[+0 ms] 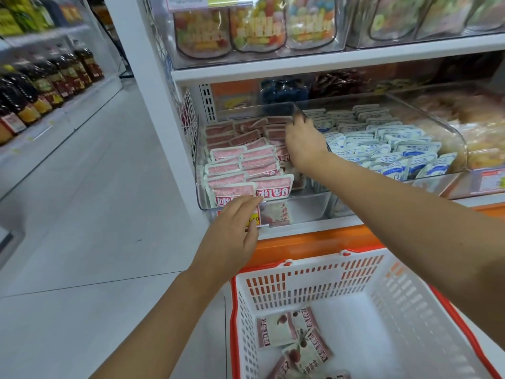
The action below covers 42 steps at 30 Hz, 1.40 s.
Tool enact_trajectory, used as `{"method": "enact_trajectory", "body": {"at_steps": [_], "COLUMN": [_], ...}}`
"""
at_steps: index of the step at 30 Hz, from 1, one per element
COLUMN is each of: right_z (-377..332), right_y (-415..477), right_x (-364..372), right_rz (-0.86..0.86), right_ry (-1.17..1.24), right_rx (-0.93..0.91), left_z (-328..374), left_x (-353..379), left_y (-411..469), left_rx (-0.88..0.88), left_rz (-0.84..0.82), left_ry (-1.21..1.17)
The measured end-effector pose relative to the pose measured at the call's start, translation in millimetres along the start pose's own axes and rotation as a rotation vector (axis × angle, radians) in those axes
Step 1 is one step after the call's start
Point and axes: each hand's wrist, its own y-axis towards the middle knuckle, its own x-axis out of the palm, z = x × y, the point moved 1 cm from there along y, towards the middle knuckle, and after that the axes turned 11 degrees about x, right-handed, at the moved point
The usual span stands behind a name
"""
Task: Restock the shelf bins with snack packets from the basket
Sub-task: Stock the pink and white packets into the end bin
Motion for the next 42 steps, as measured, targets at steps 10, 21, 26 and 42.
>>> {"method": "enact_trajectory", "body": {"at_steps": [10,21,26,42], "right_z": [38.2,88.8,95.4,46.6], "right_y": [-126.6,-254.6,-299.1,-319.5], "right_x": [23.7,241.6,292.9,306.2], "right_rz": [0.278,-0.965,-1.230,-1.168], "right_ry": [0.592,0.313,0.415,0.599], "right_rx": [-0.193,0.287,0.537,0.528], "left_z": [6.1,-27.0,-30.6,-33.8], "left_x": [50.2,130.3,150.3,156.4], "left_y": [-48.6,-114.7,-124.8,-121.4], "left_rx": [0.027,-0.054,0.101,0.050], "left_rz": [-0.464,-0.809,-0.624,-0.615], "left_ry": [-0.008,-0.035,0.046,0.071]}}
